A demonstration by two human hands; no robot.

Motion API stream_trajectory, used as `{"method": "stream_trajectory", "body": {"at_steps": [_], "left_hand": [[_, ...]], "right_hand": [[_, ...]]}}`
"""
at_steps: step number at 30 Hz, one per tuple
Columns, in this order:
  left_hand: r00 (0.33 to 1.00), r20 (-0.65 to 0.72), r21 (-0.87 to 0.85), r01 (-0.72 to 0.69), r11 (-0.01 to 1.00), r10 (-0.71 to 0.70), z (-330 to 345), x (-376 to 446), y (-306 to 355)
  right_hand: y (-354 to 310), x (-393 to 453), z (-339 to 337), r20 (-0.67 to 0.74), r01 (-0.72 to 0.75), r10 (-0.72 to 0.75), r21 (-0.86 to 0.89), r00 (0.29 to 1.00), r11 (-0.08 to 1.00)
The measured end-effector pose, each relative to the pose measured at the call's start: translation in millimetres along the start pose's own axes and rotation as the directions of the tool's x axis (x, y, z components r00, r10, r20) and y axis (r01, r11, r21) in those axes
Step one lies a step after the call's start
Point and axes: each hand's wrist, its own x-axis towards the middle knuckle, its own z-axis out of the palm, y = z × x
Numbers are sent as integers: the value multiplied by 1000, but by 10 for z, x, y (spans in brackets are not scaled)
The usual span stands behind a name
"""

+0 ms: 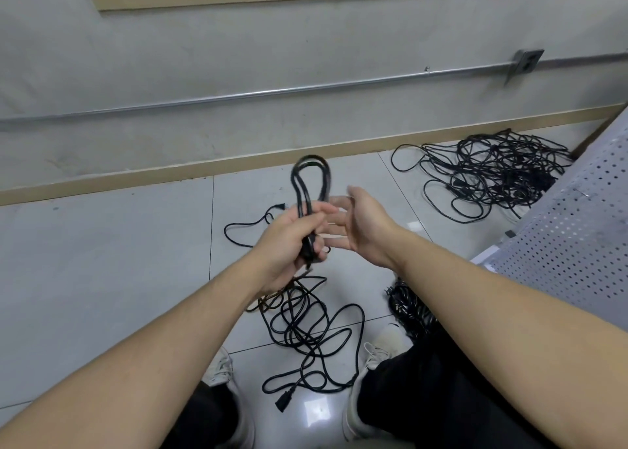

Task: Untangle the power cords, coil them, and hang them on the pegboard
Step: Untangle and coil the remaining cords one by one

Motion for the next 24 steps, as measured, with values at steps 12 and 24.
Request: {"method": "stream_trajectory", "body": {"at_steps": [12,24], "left_hand": [[949,-298,-197,-163,967,99,-146,98,158],[779,-561,331,-101,938,281,-610,223,144]], "right_hand": [[288,-122,300,347,260,100,-836,932,483],[56,-254,-29,292,214,-19,-654,956,726]]}}
